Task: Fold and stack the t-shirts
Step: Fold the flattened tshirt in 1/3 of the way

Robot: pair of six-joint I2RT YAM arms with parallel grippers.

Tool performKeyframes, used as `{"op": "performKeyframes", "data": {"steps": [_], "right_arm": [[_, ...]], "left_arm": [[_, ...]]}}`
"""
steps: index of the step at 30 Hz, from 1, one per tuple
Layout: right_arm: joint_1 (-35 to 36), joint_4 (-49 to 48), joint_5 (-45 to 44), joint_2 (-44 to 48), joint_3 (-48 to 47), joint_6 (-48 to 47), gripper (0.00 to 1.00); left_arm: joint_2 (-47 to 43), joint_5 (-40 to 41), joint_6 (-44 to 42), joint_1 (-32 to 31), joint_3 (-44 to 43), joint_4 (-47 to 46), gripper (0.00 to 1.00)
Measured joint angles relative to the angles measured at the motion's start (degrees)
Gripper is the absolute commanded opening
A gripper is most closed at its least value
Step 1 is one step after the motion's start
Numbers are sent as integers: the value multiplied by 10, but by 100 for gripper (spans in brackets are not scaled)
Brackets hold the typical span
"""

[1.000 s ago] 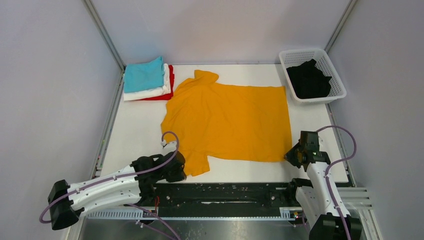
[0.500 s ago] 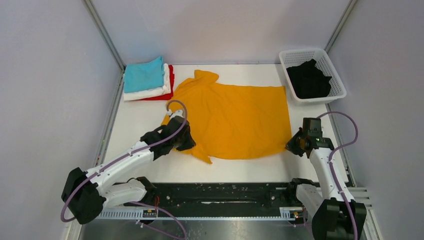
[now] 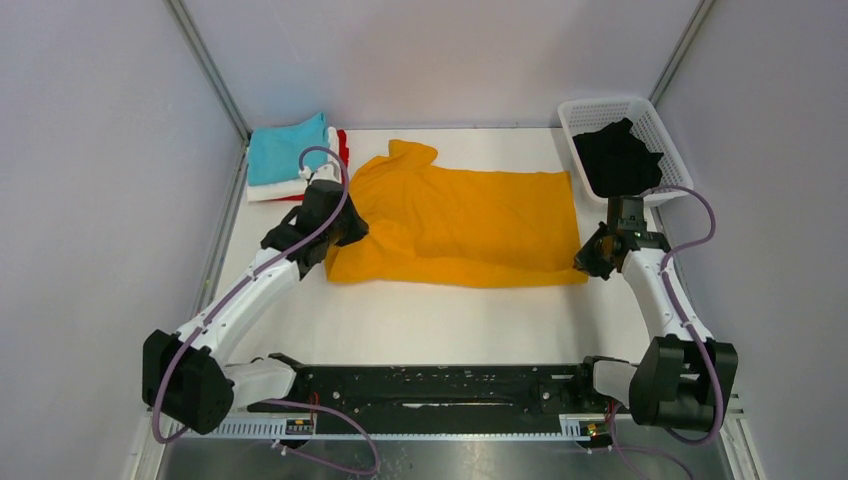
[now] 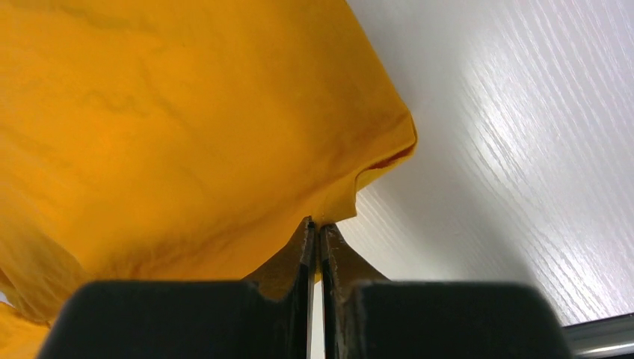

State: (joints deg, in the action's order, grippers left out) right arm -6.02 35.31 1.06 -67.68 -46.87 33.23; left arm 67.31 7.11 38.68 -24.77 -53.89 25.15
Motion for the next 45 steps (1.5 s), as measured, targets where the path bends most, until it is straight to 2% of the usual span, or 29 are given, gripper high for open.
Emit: {"op": "performKeyframes", "data": {"steps": [10,14,15,17,18,19,20,21,22,24,28,30,33,37,41,45], "right_arm": [[0,-5,0,-81,-57,0,7],[0,-15,-4,-125,-78,0,13],[0,-16,-7,-140,-89,1,15],[0,-17,-16,-173,-116,1,32],[0,-18,-20,-193,-134,0,46],[0,-19,-23,-218,-157,-2,72],[0,-21,-26,-236,-173,0,92],[0,-24,-29,-255,-189,0,99],[0,-26,-32,-273,-206,-4,99],[0,-30,-34,-304,-236,-22,100],[3,-48,-28,-290,-230,-32,100],[15,-61,-29,-261,-206,-36,100],[68,-73,-27,-213,-167,-44,100],[154,-108,1,-218,-146,-46,100],[195,-146,31,-276,-146,-35,99],[215,-167,43,-337,-144,-22,99]], "left_arm": [[107,-16,-87,44,-77,-50,0],[188,-27,-130,59,-135,-69,1],[218,-34,-143,64,-159,-73,7],[277,-51,-165,74,-211,-71,35],[307,-57,-177,79,-239,-69,53],[342,-63,-185,84,-276,-58,69],[376,-66,-193,89,-313,-49,84],[409,-68,-196,93,-350,-36,96],[447,-71,-195,98,-394,-24,99],[494,-79,-195,109,-445,-6,99],[498,-105,-179,123,-446,24,99],[471,-120,-164,127,-409,10,99],[387,-147,-129,124,-293,-28,99],[308,-192,-75,116,-167,-94,99],[318,-230,-26,110,-99,-157,99],[358,-247,2,106,-69,-176,99]]}}
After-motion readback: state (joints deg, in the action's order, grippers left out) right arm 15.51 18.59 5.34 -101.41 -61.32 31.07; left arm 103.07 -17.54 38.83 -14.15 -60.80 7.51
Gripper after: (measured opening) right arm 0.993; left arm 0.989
